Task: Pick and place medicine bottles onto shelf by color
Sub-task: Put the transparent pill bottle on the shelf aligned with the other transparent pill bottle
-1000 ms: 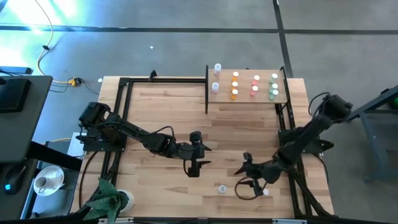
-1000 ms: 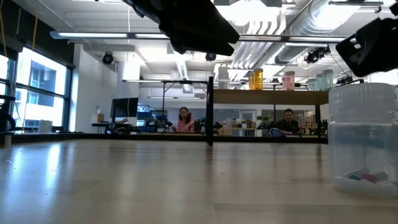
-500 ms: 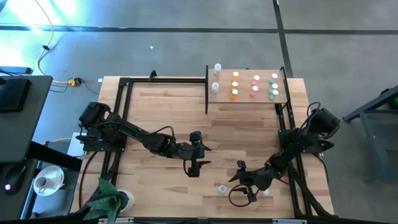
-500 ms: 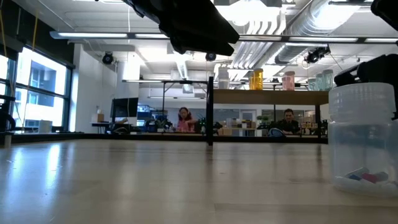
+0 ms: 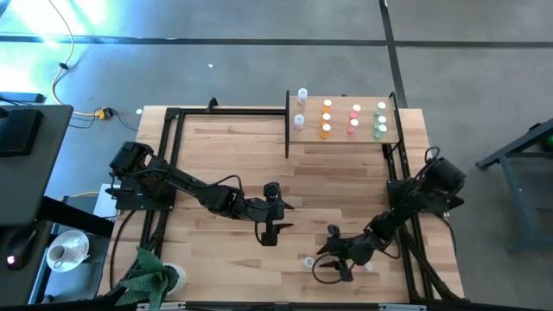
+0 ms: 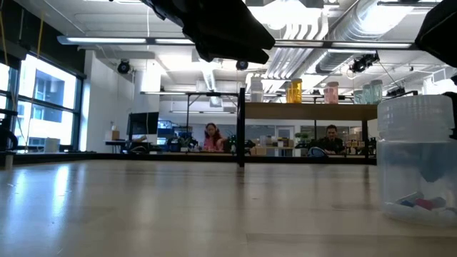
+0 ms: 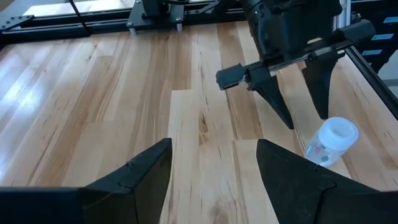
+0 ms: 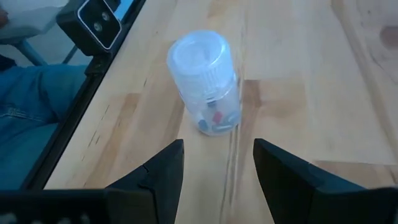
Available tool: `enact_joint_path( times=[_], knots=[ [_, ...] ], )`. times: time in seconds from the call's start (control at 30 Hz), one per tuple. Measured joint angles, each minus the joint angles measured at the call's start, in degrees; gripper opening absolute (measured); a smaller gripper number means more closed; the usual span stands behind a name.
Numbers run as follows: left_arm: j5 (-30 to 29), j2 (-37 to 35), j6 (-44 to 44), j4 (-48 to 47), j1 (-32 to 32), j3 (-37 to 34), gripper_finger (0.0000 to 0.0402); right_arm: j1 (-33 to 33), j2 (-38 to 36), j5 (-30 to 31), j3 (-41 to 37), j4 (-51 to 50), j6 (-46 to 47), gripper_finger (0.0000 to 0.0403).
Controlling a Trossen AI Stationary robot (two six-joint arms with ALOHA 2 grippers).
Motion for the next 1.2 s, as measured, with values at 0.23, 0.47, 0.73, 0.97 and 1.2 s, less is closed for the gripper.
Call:
enact_joint_path(
  times=[0.23, 0.47, 0.73, 0.97, 1.2],
  knots=[
    [0.0, 0.0, 0.0, 0.0, 0.0, 0.0, 0.0225, -0.1, 1.3, 0.0, 0.0, 2.5, -0.5, 0.0187],
    [0.0, 0.0, 0.0, 0.0, 0.0, 0.0, 0.0225, -0.1, 1.3, 2.0, 0.0, 2.6, -1.8, 0.0224],
    [0.0, 0.0, 0.2, 0.1, 0.0, 0.0, 0.0225, -0.1, 1.3, 2.1, 2.3, 2.7, -6.9, 0.0239],
    [0.0, 0.0, 0.2, 0.1, 0.0, 0.0, 0.0225, 0.0, 1.3, 2.1, 6.0, -4.6, -7.8, 0.0239],
    [0.0, 0.0, 0.2, 0.1, 0.0, 0.0, 0.0225, 0.0, 4.2, 2.1, 6.2, -2.3, -7.8, 0.0239]
  ],
)
